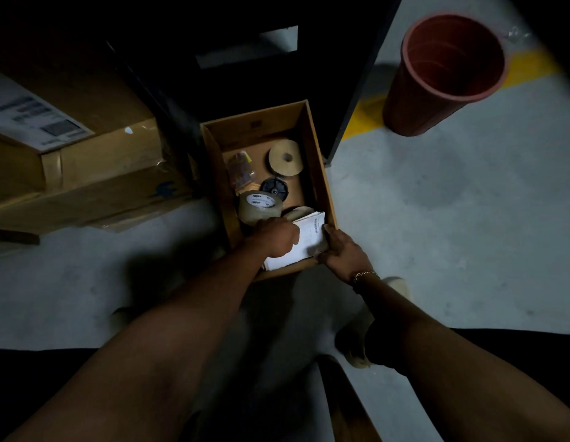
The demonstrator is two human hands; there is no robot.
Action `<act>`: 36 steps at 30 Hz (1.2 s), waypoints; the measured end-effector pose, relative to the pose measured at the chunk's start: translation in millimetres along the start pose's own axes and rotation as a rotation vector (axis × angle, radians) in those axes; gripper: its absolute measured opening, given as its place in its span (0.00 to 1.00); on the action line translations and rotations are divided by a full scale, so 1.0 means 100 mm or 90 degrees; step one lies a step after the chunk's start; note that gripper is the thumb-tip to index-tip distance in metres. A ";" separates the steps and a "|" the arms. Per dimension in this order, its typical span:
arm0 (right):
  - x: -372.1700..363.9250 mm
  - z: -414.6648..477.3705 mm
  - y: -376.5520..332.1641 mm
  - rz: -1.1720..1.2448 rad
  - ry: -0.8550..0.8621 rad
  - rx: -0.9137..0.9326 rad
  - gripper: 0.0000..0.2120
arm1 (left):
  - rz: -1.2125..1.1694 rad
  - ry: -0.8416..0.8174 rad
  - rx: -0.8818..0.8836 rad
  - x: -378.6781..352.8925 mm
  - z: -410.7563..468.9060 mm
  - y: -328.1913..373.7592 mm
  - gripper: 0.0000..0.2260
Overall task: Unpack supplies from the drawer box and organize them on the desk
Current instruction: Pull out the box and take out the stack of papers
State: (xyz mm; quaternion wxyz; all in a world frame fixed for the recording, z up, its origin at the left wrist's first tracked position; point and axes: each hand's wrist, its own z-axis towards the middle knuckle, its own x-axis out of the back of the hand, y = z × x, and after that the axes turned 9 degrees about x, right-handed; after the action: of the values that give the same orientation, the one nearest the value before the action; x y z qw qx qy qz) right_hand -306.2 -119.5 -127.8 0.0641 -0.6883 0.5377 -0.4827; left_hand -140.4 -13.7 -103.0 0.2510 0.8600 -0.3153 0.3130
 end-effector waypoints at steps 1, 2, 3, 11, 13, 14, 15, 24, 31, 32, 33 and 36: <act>0.00 0.00 -0.01 0.022 0.009 -0.004 0.34 | -0.028 0.006 0.008 0.00 -0.01 0.01 0.16; 0.02 -0.01 -0.03 0.046 0.030 -0.004 0.32 | -0.064 0.016 0.017 0.00 -0.02 0.01 0.17; 0.05 -0.03 -0.07 0.062 0.066 0.003 0.29 | -0.101 0.029 0.028 0.00 -0.04 0.01 0.17; 0.64 -0.18 -1.04 0.237 0.265 0.080 0.07 | -0.523 0.215 0.176 0.62 -0.68 -0.06 0.20; 0.79 -0.30 -1.39 0.274 0.231 0.132 0.07 | -0.597 0.267 0.159 0.90 -0.98 -0.03 0.21; 0.86 -0.40 -1.58 0.294 0.212 0.161 0.07 | -0.632 0.294 0.127 1.04 -1.16 0.00 0.22; 0.92 -0.50 -1.75 0.310 0.195 0.190 0.08 | -0.663 0.322 0.093 1.17 -1.34 0.03 0.22; 1.35 -1.58 -3.13 0.347 0.158 0.342 0.14 | -0.718 0.479 -0.041 1.92 -3.10 -0.06 0.19; 1.65 -2.08 -4.16 0.348 0.182 0.441 0.15 | -0.642 0.528 -0.080 2.52 -4.11 -0.38 0.22; 1.69 -2.11 -4.32 0.351 0.184 0.456 0.15 | -0.645 0.537 -0.086 2.63 -4.20 -0.46 0.23; 1.73 -2.11 -4.48 0.346 0.187 0.479 0.14 | -0.657 0.547 -0.090 2.74 -4.27 -0.54 0.23; 1.84 -2.05 -5.00 0.329 0.181 0.507 0.15 | -0.711 0.586 -0.094 3.09 -4.40 -0.81 0.23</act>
State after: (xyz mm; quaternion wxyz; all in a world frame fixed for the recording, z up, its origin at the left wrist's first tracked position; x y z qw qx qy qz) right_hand -125.5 28.1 392.9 0.3659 -0.3821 0.4679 -0.7079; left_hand -63.8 198.4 391.6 0.5378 0.6546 0.2881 0.4464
